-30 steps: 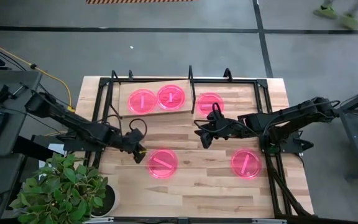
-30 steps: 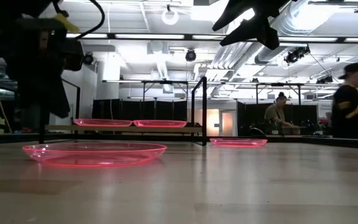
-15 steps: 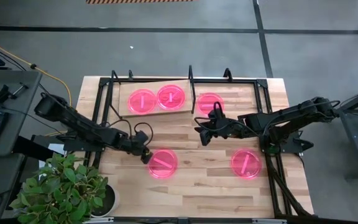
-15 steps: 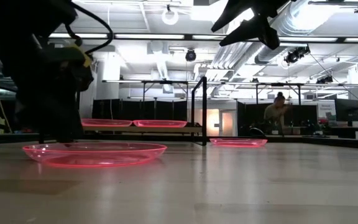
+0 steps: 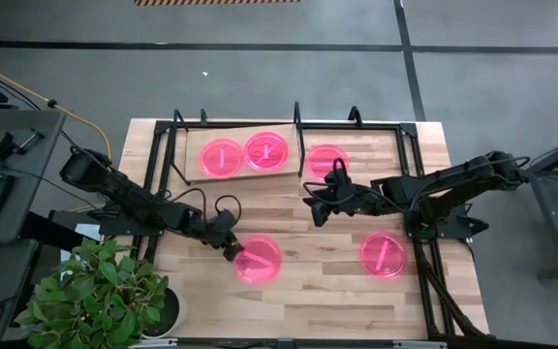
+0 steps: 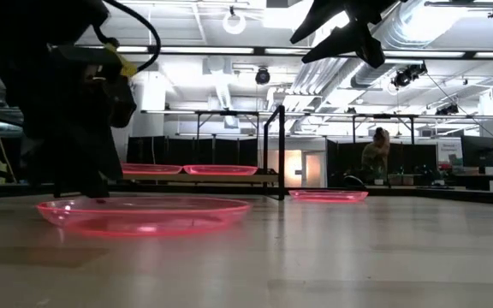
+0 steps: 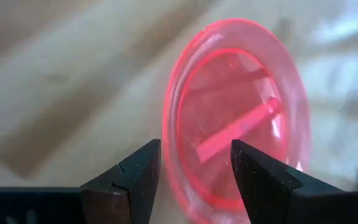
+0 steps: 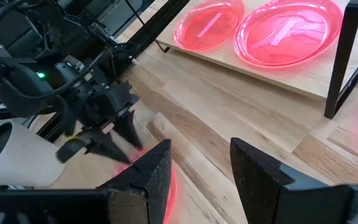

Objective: Place and stack plates onto a shelf
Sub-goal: Stack the pink plate on top of the pink plate on the shelf

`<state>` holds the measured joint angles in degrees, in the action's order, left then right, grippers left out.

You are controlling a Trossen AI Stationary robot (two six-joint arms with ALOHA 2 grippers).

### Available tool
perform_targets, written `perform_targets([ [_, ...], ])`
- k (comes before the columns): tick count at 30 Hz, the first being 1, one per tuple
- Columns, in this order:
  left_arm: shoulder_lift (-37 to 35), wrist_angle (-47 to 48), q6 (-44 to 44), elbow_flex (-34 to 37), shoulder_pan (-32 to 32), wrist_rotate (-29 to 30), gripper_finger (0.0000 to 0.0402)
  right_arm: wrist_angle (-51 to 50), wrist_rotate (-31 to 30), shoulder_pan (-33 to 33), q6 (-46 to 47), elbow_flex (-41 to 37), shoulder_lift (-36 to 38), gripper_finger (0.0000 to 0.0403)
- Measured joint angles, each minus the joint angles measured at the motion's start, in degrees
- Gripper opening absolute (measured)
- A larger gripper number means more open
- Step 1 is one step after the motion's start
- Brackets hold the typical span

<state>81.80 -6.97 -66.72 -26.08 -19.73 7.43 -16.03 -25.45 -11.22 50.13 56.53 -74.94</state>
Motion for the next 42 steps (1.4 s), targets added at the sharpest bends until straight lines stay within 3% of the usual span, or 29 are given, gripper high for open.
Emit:
perform_targets([
  [11,0.02,0.12,-3.12,0.02,-0.4,0.42,0.0186,0.0,0.02,0.0,0.0,0.0,0.0,0.0146],
  [17,1.0,-0.74,-5.28,-0.08,-3.0,4.2,0.0186,0.0,-0.62,0.0,-0.02,-0.01,0.0,0.0146],
  [31,11.94,-0.94,-2.03,-8.28,-3.27,6.08,0.0184,0.05,-1.03,0.0,0.5,0.0,0.0,0.0146],
  [35,12.0,0.0,-2.06,-8.33,-3.17,6.28,0.0149,0.04,-1.01,0.0,0.58,-0.01,0.0,0.0146],
  [42,11.63,2.66,-1.85,-8.22,-3.17,7.45,0.0011,0.04,-0.9,0.0,0.63,-0.01,0.0,0.0146],
])
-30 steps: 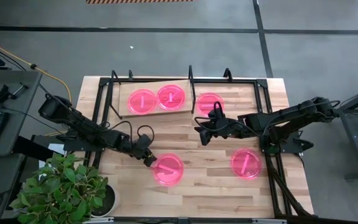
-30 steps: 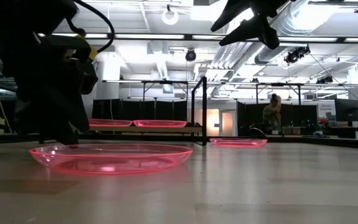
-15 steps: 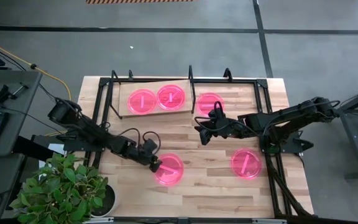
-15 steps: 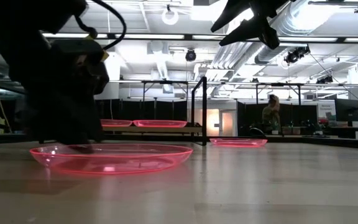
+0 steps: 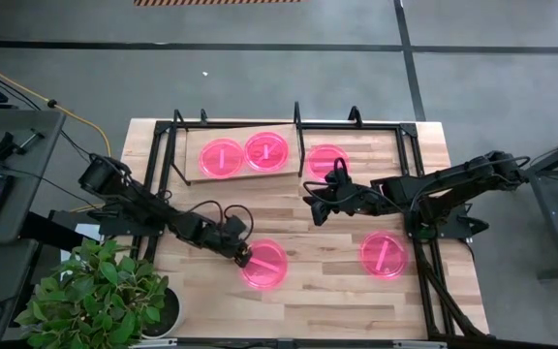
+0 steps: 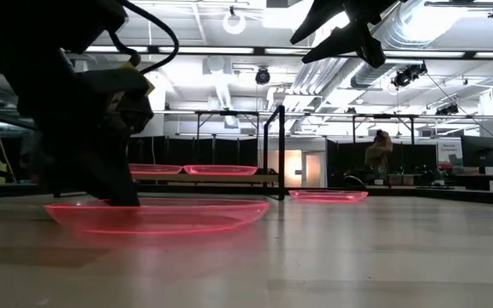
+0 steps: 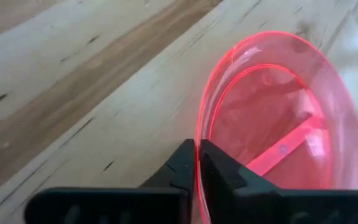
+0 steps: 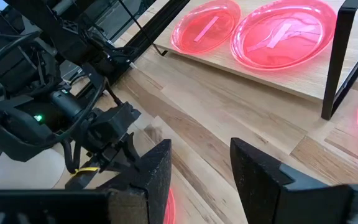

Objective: Place and stack plates onto a shelf
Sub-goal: Stack the pink plate on top of the pink plate on the shelf

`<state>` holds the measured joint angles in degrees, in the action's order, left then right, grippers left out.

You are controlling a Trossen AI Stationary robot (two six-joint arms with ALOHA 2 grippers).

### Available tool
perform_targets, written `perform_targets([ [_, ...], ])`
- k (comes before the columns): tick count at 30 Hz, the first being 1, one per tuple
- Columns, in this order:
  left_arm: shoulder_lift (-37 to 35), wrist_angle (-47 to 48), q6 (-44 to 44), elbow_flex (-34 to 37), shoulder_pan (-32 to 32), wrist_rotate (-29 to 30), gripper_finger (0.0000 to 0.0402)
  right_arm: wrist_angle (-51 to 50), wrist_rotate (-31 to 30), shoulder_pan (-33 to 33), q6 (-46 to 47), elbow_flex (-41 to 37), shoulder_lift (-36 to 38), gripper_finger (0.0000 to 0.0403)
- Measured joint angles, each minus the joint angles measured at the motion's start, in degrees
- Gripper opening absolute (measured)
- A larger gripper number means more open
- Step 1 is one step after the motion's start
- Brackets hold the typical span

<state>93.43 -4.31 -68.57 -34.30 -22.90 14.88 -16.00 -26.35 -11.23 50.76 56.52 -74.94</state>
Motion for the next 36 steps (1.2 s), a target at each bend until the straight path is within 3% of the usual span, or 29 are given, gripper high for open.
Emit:
perform_targets([
  [6,-5.32,3.88,0.51,0.18,0.55,6.76,0.0001,-0.01,1.34,0.0,0.0,0.01,0.0,0.0146],
  [17,-23.6,10.88,10.63,0.15,8.41,8.49,0.0,0.52,2.02,-0.02,-0.58,-0.01,0.0,0.0146],
  [25,-36.64,13.56,10.47,0.13,13.43,14.28,0.0,2.87,5.46,-0.07,-7.79,-0.01,1.65,0.0146],
  [30,-40.51,14.56,6.5,0.06,13.62,25.89,0.0,-0.1,3.64,-0.08,-10.11,-0.01,5.53,0.0146],
  [36,-39.11,17.34,-2.8,0.06,13.62,41.26,0.0,-3.45,-1.22,0.13,-12.86,-0.01,8.06,0.0146],
])
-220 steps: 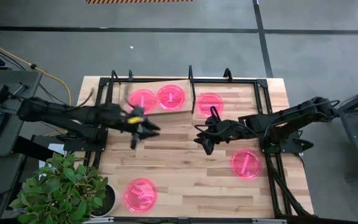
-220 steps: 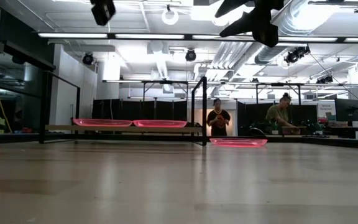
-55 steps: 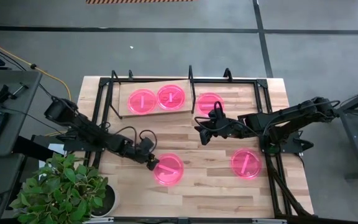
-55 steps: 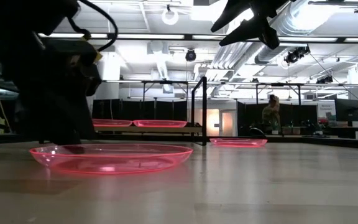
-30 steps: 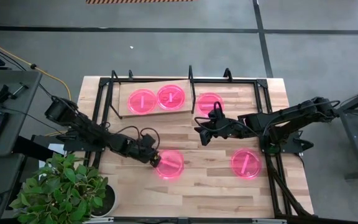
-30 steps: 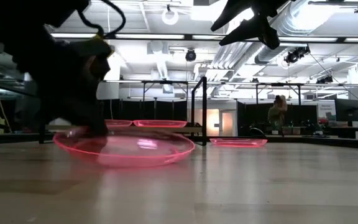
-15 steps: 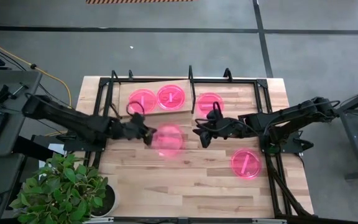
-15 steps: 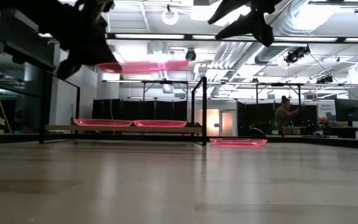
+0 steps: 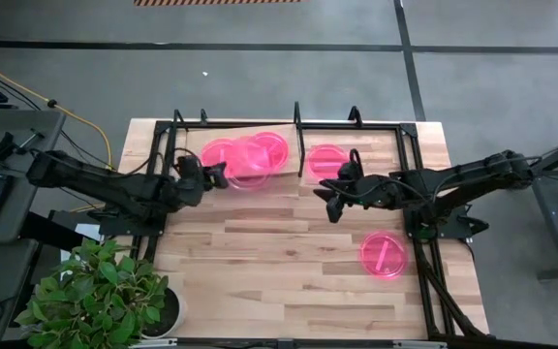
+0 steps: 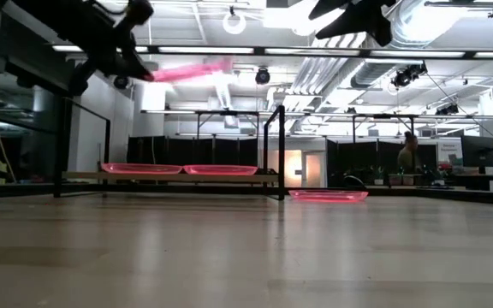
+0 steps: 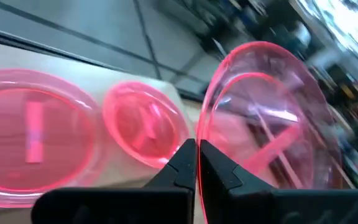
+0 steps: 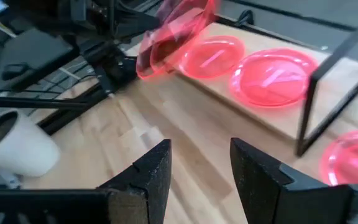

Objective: Place and stack plates onto a shelf
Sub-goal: Stack the pink plate on top of the pink plate on the shelf

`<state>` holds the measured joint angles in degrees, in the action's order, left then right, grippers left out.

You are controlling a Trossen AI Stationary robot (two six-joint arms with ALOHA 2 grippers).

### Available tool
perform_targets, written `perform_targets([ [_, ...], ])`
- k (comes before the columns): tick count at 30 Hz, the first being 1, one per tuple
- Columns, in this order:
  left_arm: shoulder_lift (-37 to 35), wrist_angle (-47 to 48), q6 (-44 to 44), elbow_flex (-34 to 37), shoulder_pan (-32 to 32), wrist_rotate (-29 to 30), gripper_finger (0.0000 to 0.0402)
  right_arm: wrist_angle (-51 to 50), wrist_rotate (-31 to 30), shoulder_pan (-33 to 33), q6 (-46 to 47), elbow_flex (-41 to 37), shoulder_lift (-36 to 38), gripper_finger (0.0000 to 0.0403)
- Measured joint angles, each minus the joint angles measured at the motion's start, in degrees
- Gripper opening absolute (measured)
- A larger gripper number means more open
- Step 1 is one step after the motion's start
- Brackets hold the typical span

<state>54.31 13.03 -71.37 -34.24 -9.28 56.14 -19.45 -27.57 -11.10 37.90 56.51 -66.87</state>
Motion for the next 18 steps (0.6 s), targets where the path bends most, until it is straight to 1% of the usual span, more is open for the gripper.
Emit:
perform_targets([
  [3,2.62,2.81,-6.01,0.0,0.0,5.73,0.0,-1.42,-0.51,0.25,-0.03,0.0,-0.04,0.0146],
  [7,6.86,9.9,-21.98,0.02,0.0,11.54,0.0,-2.71,-0.58,0.25,0.04,0.0,-0.53,0.0146],
  [11,11.95,17.45,-35.96,0.02,-0.72,11.67,0.0,-3.24,-0.17,0.25,0.18,0.0,-0.5,0.0146],
  [15,16.51,27.36,-52.42,0.02,-1.75,11.61,0.0,-4.11,0.82,0.25,0.19,0.0,-0.5,0.0146],
  [16,17.42,29.74,-54.72,0.03,-1.77,11.25,0.0,-4.43,1.15,0.25,0.2,0.0,-0.5,0.0146],
  [18,18.48,31.73,-55.07,0.04,-0.95,9.5,0.0,-4.65,1.26,0.25,0.46,0.0,-0.5,0.0146],
])
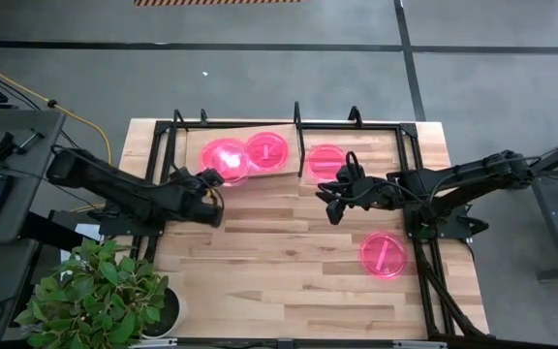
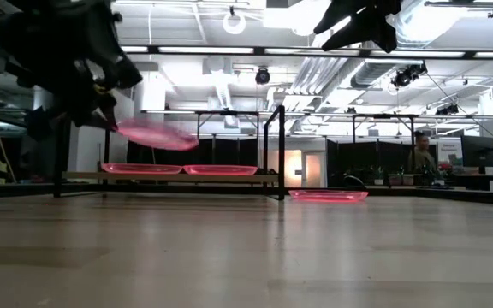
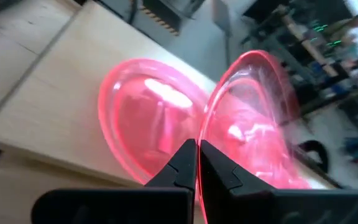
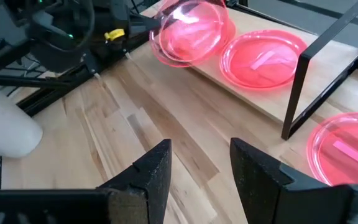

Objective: Place and stack plates onto a shelf
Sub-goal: Stack the pink plate on top of the pink plate on the shelf

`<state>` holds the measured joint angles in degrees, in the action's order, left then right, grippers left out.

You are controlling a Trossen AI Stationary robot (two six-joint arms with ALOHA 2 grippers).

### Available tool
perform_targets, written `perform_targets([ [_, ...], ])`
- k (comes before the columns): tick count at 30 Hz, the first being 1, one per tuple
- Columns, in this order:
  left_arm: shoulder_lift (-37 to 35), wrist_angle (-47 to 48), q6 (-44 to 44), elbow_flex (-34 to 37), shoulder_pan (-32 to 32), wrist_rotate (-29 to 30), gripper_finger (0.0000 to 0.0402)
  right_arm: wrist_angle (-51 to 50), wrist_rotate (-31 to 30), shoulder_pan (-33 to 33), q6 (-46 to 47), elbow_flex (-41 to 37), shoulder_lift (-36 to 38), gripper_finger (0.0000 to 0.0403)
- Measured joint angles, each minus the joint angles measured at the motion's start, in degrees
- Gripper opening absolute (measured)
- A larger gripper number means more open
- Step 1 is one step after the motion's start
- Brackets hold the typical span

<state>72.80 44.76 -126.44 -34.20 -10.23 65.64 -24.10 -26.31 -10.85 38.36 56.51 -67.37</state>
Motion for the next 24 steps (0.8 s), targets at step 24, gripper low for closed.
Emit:
perform_targets([
  [24,1.39,2.98,4.61,0.0,12.45,-6.47,0.0013,0.47,0.18,-0.02,3.82,0.0,0.0,0.0146],
])
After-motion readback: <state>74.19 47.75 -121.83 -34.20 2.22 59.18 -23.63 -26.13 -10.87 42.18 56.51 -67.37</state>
